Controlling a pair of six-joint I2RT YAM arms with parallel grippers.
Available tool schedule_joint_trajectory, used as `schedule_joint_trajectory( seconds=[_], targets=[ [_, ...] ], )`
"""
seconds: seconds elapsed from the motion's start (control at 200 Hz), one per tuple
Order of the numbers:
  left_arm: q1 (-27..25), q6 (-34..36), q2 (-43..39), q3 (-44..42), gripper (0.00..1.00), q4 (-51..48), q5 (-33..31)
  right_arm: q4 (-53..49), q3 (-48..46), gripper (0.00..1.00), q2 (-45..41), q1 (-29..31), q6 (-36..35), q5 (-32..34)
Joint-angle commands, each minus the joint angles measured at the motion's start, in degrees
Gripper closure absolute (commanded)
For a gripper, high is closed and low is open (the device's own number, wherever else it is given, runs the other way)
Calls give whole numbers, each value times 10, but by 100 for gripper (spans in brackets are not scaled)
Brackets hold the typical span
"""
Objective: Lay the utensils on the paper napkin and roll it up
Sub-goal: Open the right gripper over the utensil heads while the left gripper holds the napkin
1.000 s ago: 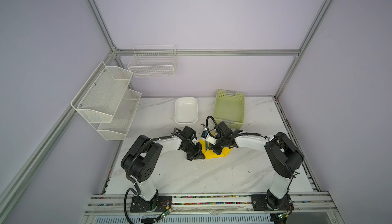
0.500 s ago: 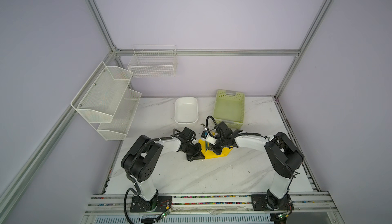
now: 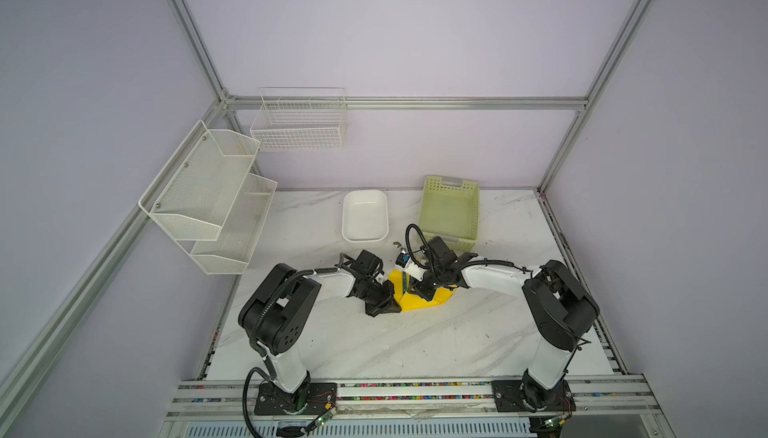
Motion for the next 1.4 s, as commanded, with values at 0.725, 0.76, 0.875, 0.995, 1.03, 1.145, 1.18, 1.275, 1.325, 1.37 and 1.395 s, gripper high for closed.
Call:
schedule_joint_trajectory(
  seconds=[0.725,0.76,0.875,0.995,1.03,1.145,1.18,1.275,1.325,1.37,1.395],
  targets=[
    [0,9,3,-27,93,-4,-9,120,-197,95,-159,-8,658,35],
    [0,10,3,-27,93,-5,-9,106,-185,94,-152,-11,649,50],
    [0,11,5,-26,93,-4,-8,84,-146,85,-125,-21,639,80],
    [0,12,5,-25,93,-7,-9,27,-94,80,-81,-24,646,153],
    [0,12,5,-25,93,-8,-9,3,-73,78,-69,-24,637,177],
    [0,12,4,-26,93,-8,-9,-50,-15,75,-24,-24,621,227],
    [0,12,4,-26,93,-8,-9,-55,-4,75,-15,-23,617,231],
    [0,12,7,-25,93,-8,-9,-79,28,74,11,-23,609,245],
    [0,12,6,-26,93,-8,-9,-84,41,74,23,-22,603,247],
    [0,12,6,-26,93,-9,-10,-84,47,74,30,-19,600,248],
    [0,12,6,-26,93,-9,-10,-85,50,73,34,-18,599,248]
  ],
)
